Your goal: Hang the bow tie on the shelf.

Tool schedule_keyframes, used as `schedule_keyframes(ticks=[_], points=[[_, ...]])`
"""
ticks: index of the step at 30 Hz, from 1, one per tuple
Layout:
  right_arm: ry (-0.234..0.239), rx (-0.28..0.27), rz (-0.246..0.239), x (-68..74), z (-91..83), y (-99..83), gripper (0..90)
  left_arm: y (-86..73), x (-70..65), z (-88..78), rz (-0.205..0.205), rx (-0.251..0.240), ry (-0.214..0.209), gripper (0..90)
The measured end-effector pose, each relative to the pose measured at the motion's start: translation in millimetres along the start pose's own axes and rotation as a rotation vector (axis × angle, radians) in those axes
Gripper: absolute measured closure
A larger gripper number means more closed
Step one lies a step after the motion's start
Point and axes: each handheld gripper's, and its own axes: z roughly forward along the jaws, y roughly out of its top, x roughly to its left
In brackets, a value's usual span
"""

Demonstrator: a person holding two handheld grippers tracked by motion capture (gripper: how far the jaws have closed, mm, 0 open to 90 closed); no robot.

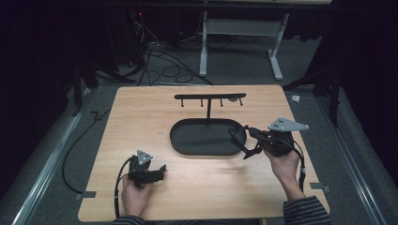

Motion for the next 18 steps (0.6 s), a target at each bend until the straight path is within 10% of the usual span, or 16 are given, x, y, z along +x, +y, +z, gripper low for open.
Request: schedule_keyframes(ticks=[18], points=[[0.041, -0.014, -0.022, 6.2, 17.6, 17.6, 88.3, 0.0, 0.0, -0.1, 0.0, 0.001, 0.0, 18.0]])
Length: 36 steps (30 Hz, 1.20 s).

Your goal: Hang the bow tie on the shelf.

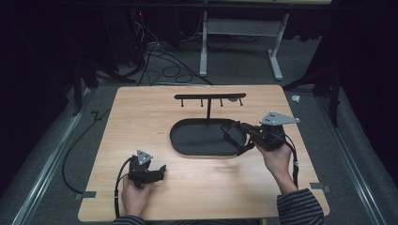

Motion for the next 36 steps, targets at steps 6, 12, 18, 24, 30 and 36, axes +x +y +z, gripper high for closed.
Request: schedule_keyframes(ticks=[6, 12, 18, 24, 30, 36], points=[[0.016, 0.001, -0.006, 1.0, 8.0, 8.2, 88.3, 0.0, 0.1, 0.0, 0.0, -0.001, -0.001, 17.9], [0.023, -0.001, -0.001, 0.2, 12.3, 11.6, 88.2, 0.0, 0.1, 0.1, 0.0, -0.001, -0.001, 17.9], [0.027, 0.005, -0.008, -0.4, 16.1, 14.5, 88.2, 0.0, 0.0, 0.0, 0.0, 0.0, 0.0, 17.9], [0.031, 0.001, -0.011, 0.2, 19.4, 20.0, 88.3, 0.0, 0.1, 0.0, 0.0, 0.0, 0.0, 17.9], [0.039, 0.008, -0.015, 0.9, 24.3, 25.9, 88.2, 0.0, 0.1, 0.0, 0.0, 0.0, 0.0, 17.9], [0.051, 0.006, -0.022, 3.0, 28.8, 32.7, 88.2, 0.0, 0.1, 0.0, 0.0, 0.0, -0.001, 17.9]])
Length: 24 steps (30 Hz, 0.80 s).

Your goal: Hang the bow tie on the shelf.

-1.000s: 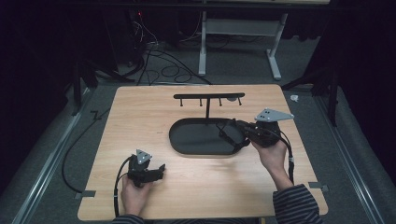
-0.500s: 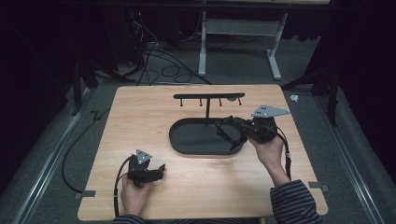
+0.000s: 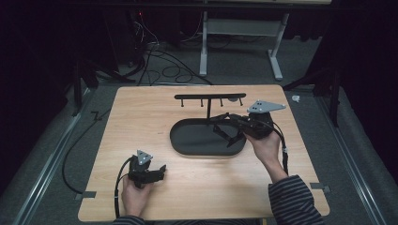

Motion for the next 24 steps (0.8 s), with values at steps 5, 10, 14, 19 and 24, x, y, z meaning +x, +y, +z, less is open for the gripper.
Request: schedule_keyframes(ticks=[5, 10, 14, 19, 24], points=[[0.004, -0.006, -0.005, 0.7, 3.0, 6.0, 88.2, 0.0, 0.0, -0.1, 0.0, 0.001, 0.001, 17.9], [0.013, -0.002, -0.009, 1.9, 6.7, 9.5, 88.2, 0.0, 0.0, -0.1, 0.0, 0.001, 0.001, 17.9], [0.015, 0.003, -0.007, 1.3, 9.8, 12.8, 88.2, 0.0, 0.1, 0.0, 0.001, 0.001, 0.0, 17.9], [0.019, -0.002, -0.014, 1.6, 13.1, 18.2, 88.2, 0.0, 0.1, 0.0, 0.001, 0.001, 0.0, 17.9], [0.017, 0.001, -0.015, 1.3, 17.2, 24.0, 88.2, 0.0, 0.1, 0.0, 0.001, 0.001, 0.0, 17.9]])
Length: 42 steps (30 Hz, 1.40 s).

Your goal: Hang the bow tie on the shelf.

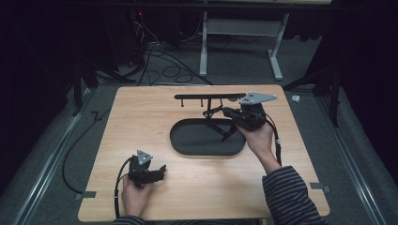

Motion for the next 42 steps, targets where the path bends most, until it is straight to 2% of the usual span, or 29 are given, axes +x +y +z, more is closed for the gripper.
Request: schedule_keyframes(ticks=[12, 21, 33, 42], points=[[-0.015, 0.003, 0.006, -7.1, 9.8, 6.9, 88.2, 0.0, 0.0, 0.0, 0.0, 0.0, 0.0, 17.9], [-0.057, 0.003, 0.042, -23.0, 19.3, 8.6, 88.1, 0.0, 0.0, 0.0, 0.0, 0.0, -0.001, 17.9], [-0.106, 0.017, 0.074, -34.0, 26.5, 4.3, 87.8, 0.0, -0.1, 0.0, -0.001, -0.001, -0.001, 17.9], [-0.119, 0.044, 0.093, -37.0, 31.1, 1.5, 79.7, 0.0, -0.1, 0.0, -0.001, -0.001, -0.001, 17.9]])
